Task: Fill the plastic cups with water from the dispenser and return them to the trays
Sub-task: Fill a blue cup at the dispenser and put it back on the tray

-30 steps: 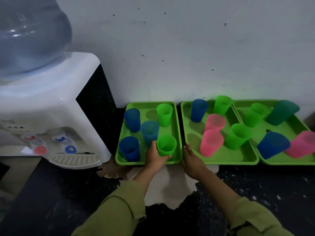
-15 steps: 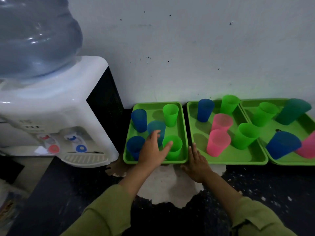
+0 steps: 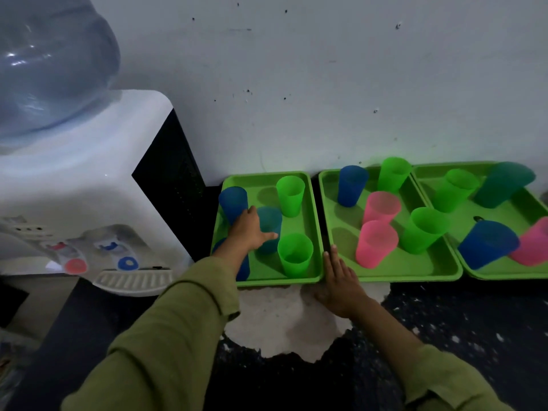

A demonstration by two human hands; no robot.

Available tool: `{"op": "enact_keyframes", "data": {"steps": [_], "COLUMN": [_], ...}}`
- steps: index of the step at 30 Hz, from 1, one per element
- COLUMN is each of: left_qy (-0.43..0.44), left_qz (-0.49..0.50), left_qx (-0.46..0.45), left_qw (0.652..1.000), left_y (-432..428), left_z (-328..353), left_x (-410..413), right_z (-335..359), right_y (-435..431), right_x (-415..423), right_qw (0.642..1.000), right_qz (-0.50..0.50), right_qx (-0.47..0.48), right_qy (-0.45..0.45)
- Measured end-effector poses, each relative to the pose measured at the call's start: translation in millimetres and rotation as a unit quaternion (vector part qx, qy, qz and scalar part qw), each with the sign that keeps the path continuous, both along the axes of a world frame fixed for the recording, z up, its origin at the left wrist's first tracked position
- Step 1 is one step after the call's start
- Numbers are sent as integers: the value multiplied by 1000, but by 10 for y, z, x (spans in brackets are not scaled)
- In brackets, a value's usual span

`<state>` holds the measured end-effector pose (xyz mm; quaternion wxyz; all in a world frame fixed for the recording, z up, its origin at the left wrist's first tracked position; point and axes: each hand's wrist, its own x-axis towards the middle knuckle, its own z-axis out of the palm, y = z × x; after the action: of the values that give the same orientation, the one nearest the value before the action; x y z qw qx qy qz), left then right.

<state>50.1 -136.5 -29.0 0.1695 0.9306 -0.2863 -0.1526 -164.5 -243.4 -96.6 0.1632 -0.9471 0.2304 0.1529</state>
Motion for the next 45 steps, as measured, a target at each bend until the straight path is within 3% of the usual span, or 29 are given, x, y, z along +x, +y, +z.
{"op": "enact_keyframes", "data": {"steps": [8,14,23,27,31,37,45], "left_qy": [-20,-32,27,65,90,119,139], "left_qz": [63,54,-29,-86,-104,-78,47], "left_qx": [-171,-356,-450,-442,-421,-331,-292], "left_qw": [983,932,892,891,897,933,945], "left_y": [74,286,1152,1756,2311,3120,3779], "left_z": [-8,340,646,568,358,-72,-417], "left_x": [-12,-116,-262,-212,-117,128,644], "right_z": [117,247,342,381,372,354,406], "right_y": [20,160,880,1473,2033,2679,3235], "right_x": [77,115,183,378,638,1100,1611], "right_qw": [999,996,980,965,971,977,978], "right_qz": [-37,-84,-191,-253,-235,-208,-174], "right_qx": [13,20,-58,-54,-41,-42,-13], "right_qy": [0,7,27,33,25,-13,-112]}}
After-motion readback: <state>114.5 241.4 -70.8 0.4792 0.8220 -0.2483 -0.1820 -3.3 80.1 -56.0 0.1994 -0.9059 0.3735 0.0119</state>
